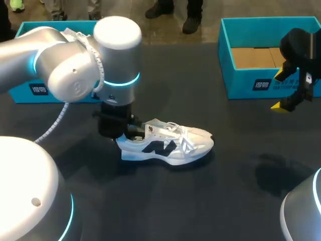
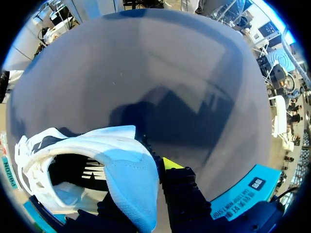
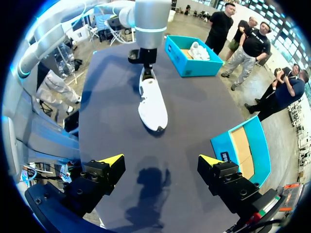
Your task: Take the shoe out of the shoebox, open the shoe tongue, remove and reinsert the insole, then place the shoe into the shoebox
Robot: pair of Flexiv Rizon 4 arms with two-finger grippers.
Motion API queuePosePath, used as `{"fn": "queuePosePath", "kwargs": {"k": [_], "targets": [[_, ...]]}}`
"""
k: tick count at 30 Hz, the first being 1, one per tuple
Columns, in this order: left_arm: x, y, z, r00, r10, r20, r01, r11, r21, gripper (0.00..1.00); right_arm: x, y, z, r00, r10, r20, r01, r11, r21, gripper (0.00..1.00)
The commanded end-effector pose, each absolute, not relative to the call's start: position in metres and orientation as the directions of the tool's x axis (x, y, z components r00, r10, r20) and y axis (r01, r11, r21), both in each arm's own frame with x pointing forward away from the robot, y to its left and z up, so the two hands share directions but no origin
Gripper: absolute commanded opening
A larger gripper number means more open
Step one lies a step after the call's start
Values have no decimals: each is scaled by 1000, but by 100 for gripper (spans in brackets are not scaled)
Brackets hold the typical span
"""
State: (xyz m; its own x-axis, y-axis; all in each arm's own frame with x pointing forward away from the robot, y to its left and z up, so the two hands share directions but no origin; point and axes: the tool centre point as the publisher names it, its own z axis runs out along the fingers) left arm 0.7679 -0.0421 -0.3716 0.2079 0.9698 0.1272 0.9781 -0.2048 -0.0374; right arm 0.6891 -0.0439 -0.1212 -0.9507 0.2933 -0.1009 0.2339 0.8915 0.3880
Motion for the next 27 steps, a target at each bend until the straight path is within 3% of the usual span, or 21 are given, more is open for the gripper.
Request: {"fn": "queuePosePath", "kwargs": {"k": [1, 11, 15, 19, 24, 27], "targets": [[773, -47, -382, 197, 971, 132, 980, -193, -42, 0, 692, -43, -121, -952, 292, -97, 235, 893, 384, 100], [769, -43, -396, 176, 976, 129, 984, -171, -55, 0, 692, -43, -121, -952, 292, -97, 235, 893, 384, 100], [769, -45, -398, 177, 976, 126, 983, -171, -62, 36, 692, -43, -121, -952, 292, -97, 235, 893, 384, 100], [766, -47, -397, 182, 976, 123, 982, -175, -64, 59, 692, -43, -121, -952, 292, -97, 235, 893, 384, 100], [763, -47, -390, 179, 978, 104, 983, -174, -57, 78, 692, -43, -121, -952, 292, -97, 235, 893, 384, 100], [761, -46, -379, 164, 983, 80, 986, -161, -41, 97, 692, -43, -121, -952, 292, -97, 235, 893, 384, 100]]}}
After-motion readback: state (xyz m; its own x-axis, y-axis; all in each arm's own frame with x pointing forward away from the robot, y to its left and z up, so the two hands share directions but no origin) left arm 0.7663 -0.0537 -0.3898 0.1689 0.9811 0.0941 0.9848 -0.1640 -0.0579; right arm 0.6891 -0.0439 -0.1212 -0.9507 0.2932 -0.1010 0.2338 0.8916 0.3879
